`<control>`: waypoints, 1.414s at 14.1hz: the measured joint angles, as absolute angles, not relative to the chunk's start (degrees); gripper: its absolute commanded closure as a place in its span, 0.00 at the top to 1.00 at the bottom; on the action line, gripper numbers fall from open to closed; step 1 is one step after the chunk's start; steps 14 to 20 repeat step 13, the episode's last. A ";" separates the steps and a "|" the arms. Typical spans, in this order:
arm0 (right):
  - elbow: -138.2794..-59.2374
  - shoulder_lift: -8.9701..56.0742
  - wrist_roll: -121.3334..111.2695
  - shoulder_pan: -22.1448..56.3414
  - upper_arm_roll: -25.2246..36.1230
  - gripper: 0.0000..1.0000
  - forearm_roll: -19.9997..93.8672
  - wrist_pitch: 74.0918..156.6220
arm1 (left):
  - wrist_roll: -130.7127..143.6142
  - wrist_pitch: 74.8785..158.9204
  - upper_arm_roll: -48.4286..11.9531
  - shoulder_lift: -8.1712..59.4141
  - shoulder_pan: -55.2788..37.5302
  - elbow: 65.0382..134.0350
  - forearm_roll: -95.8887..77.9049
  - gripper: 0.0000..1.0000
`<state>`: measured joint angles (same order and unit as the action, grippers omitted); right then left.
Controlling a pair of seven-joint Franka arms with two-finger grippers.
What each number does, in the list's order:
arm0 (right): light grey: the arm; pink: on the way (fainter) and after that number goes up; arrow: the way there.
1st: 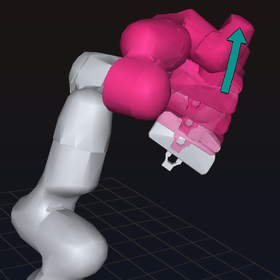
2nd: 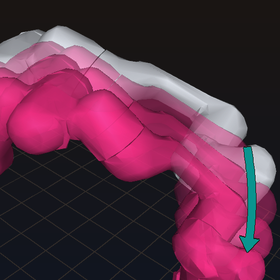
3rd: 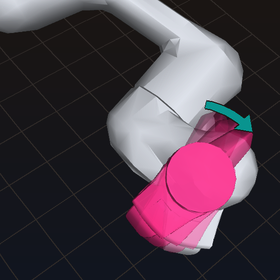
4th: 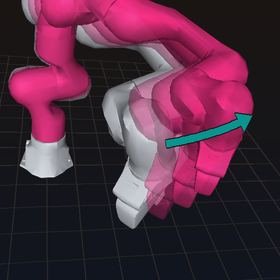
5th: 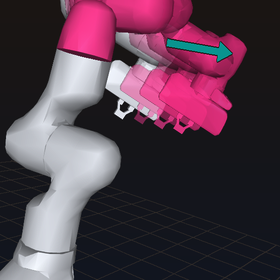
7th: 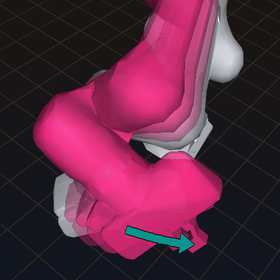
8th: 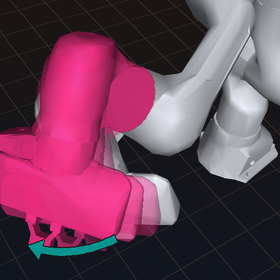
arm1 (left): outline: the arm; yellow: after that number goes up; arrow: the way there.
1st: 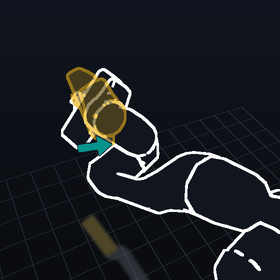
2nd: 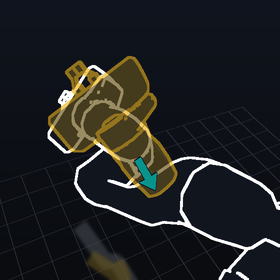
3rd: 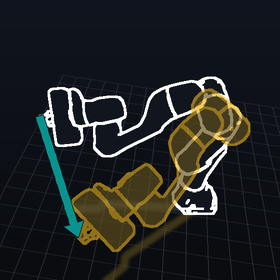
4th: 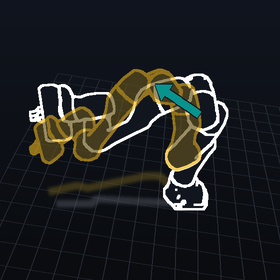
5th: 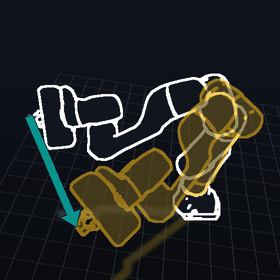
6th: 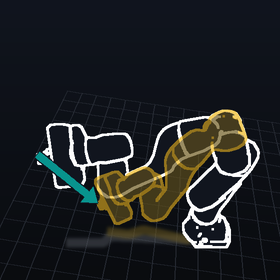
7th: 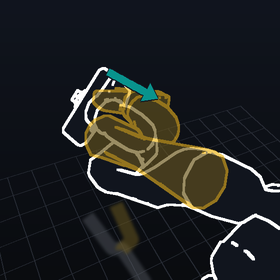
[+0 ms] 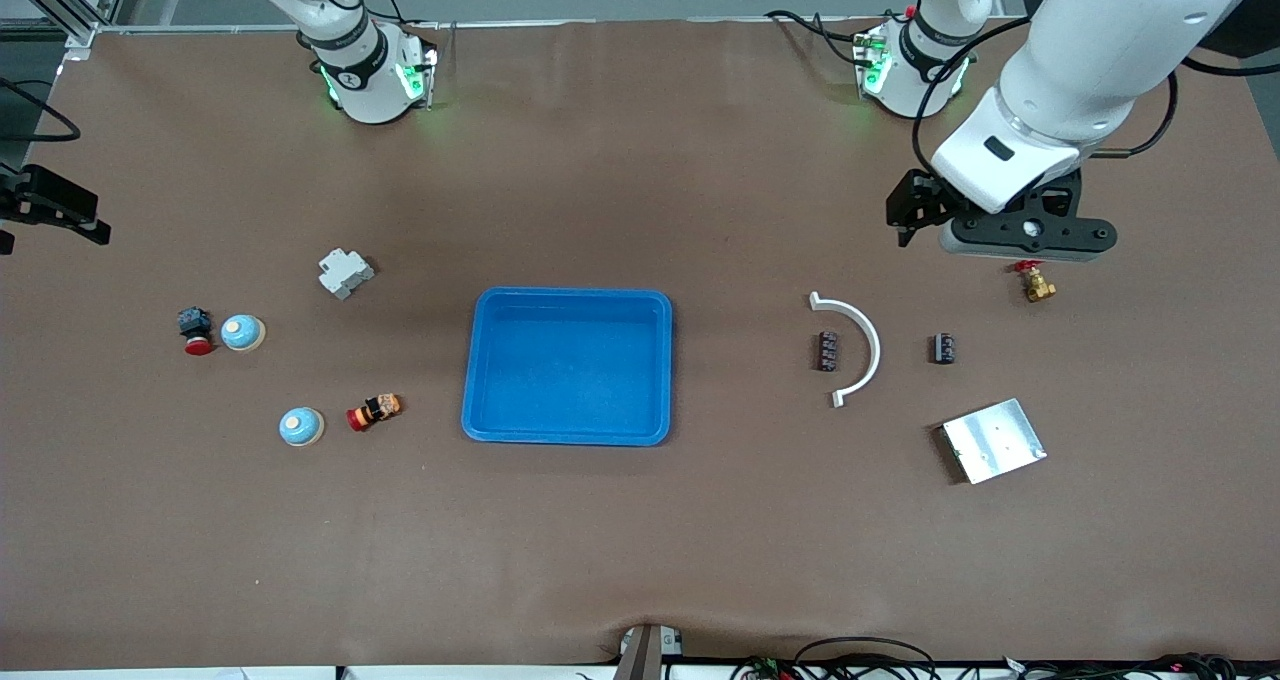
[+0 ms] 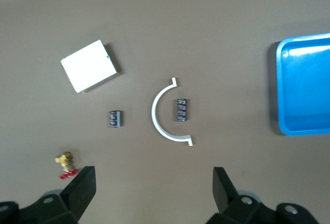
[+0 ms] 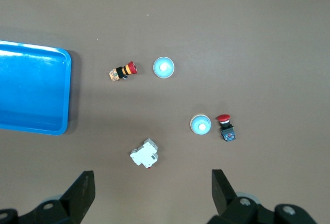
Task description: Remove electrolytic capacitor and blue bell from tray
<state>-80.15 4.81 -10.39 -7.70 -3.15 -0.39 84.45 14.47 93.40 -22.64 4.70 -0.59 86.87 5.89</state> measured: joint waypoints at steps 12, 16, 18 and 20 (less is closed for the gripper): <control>-80.12 4.81 -10.39 -7.99 -3.05 1.00 -0.39 86.33 | 4.15 88.20 -19.93 1.73 5.57 83.57 4.59 1.00; -80.12 4.81 -10.39 -7.99 -3.05 1.00 -0.35 86.30 | 4.12 88.20 -19.94 1.73 5.65 83.57 4.58 1.00; -80.12 4.81 -10.39 -7.99 -3.05 1.00 -0.35 86.30 | 4.12 88.20 -19.94 1.73 5.65 83.57 4.58 1.00; -80.12 4.81 -10.39 -7.99 -3.05 1.00 -0.35 86.30 | 4.12 88.20 -19.94 1.73 5.65 83.57 4.58 1.00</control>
